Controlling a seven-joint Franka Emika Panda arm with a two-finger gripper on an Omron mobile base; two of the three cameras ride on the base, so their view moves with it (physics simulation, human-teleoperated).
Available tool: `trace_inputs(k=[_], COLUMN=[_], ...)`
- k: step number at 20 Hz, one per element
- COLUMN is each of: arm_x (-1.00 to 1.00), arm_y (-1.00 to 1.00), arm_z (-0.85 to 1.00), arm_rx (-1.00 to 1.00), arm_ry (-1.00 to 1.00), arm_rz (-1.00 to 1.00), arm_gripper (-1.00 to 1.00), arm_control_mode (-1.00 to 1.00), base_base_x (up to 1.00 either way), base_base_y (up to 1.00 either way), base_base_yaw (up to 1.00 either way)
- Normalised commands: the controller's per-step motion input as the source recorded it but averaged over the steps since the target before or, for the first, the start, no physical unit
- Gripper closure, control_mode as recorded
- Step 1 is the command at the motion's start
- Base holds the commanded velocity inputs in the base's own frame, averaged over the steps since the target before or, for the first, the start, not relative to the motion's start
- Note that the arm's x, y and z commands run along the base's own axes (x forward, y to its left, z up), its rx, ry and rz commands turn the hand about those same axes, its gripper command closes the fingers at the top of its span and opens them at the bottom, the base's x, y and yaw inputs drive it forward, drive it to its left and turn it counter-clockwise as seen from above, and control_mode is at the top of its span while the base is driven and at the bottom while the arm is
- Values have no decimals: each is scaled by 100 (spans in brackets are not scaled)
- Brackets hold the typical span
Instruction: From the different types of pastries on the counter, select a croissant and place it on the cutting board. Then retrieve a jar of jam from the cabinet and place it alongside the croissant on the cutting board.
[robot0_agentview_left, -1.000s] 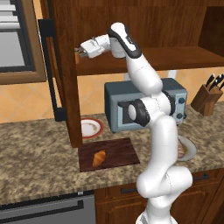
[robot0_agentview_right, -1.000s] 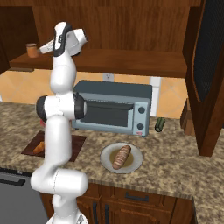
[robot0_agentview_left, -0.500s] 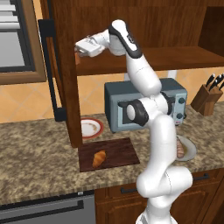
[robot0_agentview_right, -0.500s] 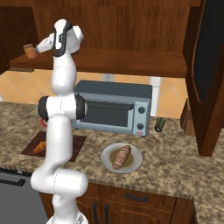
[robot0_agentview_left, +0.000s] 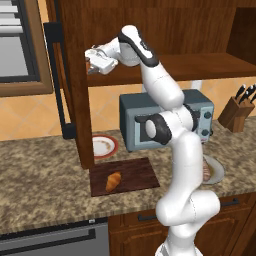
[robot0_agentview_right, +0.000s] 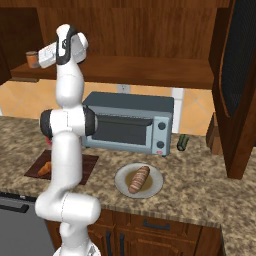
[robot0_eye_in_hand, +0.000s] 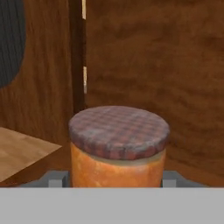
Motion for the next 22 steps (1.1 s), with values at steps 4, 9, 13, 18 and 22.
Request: trace_inputs(k=[4, 9, 13, 18, 22], arm_x=[0, -3, -61, -100, -100], arm_y=[-33, -81, -34, -48, -35], arm_z=[13, 48, -39, 44, 53], arm_rx=[2, 19, 13, 22, 11], arm_ry=[-4, 11, 14, 0, -4], arm_rz=[-23, -41, -32, -23, -20], arm_gripper=[100, 100, 100, 100, 100], arm_control_mode=[-100, -100, -100, -100, -100], base_base_x=[0, 0, 0, 0, 0], base_base_y=[0, 0, 0, 0, 0], base_base_yaw=[0, 0, 0, 0, 0])
